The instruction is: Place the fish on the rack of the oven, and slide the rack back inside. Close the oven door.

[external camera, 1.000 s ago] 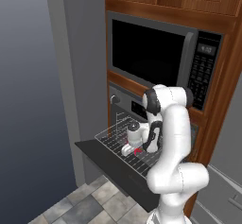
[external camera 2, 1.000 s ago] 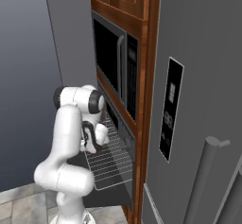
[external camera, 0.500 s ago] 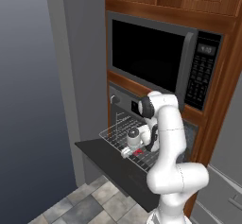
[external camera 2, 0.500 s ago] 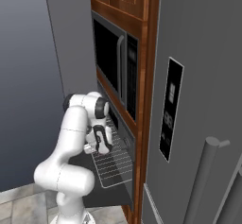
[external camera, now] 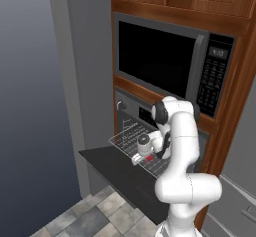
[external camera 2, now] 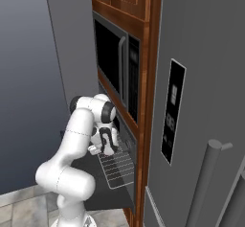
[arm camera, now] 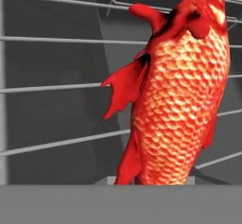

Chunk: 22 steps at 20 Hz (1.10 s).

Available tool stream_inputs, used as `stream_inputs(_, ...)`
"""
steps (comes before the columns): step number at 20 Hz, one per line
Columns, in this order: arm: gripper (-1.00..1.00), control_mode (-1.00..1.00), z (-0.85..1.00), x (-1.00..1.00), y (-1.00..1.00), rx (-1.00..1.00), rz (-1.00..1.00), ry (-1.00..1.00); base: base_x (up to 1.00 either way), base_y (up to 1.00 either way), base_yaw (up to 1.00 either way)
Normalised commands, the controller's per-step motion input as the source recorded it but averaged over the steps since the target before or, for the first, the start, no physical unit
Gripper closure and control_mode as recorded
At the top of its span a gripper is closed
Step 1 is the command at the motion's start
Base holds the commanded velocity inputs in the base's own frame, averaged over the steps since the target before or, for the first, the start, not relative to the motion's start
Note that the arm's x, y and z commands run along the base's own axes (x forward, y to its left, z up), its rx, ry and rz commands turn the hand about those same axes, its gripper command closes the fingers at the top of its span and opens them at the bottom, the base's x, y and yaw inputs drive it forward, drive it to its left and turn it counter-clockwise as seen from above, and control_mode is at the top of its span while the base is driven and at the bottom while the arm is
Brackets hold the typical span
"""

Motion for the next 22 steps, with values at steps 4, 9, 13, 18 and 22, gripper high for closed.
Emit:
stream_inputs(4, -1.00, -1.00, 0.02, 0.00, 0.43, -0.01, 0.00, 0.00, 0.00, 0.00, 0.00)
stream_inputs(9, -1.00, -1.00, 0.37, 0.00, 0.03, 0.00, 0.00, 0.00, 0.00, 0.00, 0.00)
stream_inputs(13, -1.00, -1.00, 0.40, -0.02, 0.09, 0.00, 0.00, 0.00, 0.00, 0.00, 0.00)
stream_inputs(18, -1.00, -1.00, 0.41, -0.24, 0.35, -0.02, 0.00, 0.00, 0.00, 0.00, 0.00)
stream_inputs(22, -1.00, -1.00, 0.52, -0.51, 0.59, -0.02, 0.00, 0.00, 0.00, 0.00, 0.00)
